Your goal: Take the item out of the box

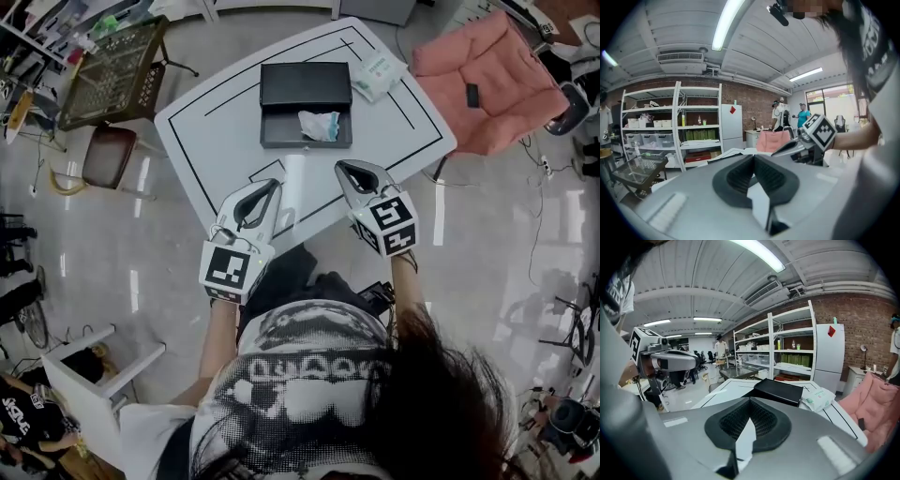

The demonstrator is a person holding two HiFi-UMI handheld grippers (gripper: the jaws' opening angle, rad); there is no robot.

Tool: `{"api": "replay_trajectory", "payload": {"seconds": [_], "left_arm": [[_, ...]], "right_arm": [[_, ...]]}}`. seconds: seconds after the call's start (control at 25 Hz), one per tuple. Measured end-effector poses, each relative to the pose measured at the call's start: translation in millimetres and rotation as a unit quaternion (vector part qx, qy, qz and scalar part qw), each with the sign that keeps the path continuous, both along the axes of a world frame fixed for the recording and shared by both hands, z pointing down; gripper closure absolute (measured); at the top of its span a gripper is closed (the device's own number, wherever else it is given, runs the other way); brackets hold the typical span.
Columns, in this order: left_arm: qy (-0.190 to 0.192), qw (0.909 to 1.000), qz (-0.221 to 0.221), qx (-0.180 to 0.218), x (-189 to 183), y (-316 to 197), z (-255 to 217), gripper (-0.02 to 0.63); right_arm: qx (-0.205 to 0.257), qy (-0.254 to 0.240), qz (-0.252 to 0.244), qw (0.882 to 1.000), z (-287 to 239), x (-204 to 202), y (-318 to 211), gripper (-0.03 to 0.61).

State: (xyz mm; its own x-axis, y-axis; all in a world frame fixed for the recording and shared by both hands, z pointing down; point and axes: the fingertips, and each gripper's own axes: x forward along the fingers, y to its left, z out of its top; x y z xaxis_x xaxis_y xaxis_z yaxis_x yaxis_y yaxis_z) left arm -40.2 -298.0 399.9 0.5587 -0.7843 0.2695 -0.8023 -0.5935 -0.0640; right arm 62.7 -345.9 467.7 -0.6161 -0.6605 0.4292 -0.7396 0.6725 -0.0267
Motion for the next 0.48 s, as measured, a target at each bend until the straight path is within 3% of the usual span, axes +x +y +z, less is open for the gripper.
{"api": "replay_trajectory", "payload": {"seconds": [0.36,0.48], "left_arm": [[-0.005,0.9991,-0.031,-0.027,-57.1,-27.0,24.9,0.614],[-0.005,0.9986,-0.044,-0.030,-74.5,-33.8,29.7,0.614]], "right_arm": [[-0.021,0.051,-0.029,0.998,25.5,-31.2,-54.9,0.577],[-0.032,0.074,-0.041,0.996,41.3,-40.5,-75.1,0.545]]}}
